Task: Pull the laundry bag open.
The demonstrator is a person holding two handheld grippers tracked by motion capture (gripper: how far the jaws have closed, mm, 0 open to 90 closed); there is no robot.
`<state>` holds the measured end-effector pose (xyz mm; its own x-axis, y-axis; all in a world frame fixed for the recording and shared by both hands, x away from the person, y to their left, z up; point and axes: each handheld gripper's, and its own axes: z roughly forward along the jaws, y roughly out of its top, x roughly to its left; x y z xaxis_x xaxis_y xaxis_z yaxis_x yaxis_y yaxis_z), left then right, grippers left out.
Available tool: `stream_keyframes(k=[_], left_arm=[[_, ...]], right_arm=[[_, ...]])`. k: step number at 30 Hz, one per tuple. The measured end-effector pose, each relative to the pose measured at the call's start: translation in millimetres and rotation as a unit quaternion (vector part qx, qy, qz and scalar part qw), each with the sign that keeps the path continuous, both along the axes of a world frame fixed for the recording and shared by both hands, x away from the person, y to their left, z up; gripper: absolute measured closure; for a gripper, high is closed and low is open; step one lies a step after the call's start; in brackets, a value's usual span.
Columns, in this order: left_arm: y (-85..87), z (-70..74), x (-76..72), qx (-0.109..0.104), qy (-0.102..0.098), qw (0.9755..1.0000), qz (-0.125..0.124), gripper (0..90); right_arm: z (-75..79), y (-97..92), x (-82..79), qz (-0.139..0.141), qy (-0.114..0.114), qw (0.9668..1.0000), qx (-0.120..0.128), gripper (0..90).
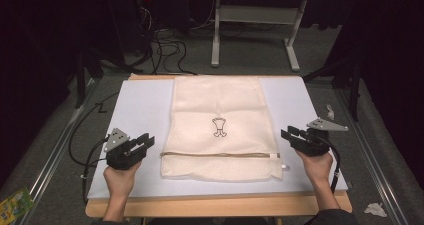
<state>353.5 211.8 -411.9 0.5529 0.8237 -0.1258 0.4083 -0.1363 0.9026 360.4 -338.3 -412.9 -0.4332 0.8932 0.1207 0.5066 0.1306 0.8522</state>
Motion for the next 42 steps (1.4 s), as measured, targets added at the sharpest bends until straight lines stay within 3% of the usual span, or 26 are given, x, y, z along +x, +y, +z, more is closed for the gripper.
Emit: stream_keyframes(k=[9,25,42], left_arm=[[12.5,6.4,2.0,-0.001,-0.01,0.9997,0.024,64.8],[30.1,9.0,9.4,-0.005,-0.014,0.9983,0.057,62.0],[44.5,1.0,16.5,-0.009,-0.006,0.9961,0.088,59.5]], right_arm=[[7.3,-27.1,-8.0,-0.032,-0.017,0.9991,0.021,62.3],[4.1,-57.6,-11.6,-0.073,-0.026,0.9962,0.04,62.0],[-8.0,-80.8,-13.9,-0.108,-0.014,0.9928,0.05,61.6]])
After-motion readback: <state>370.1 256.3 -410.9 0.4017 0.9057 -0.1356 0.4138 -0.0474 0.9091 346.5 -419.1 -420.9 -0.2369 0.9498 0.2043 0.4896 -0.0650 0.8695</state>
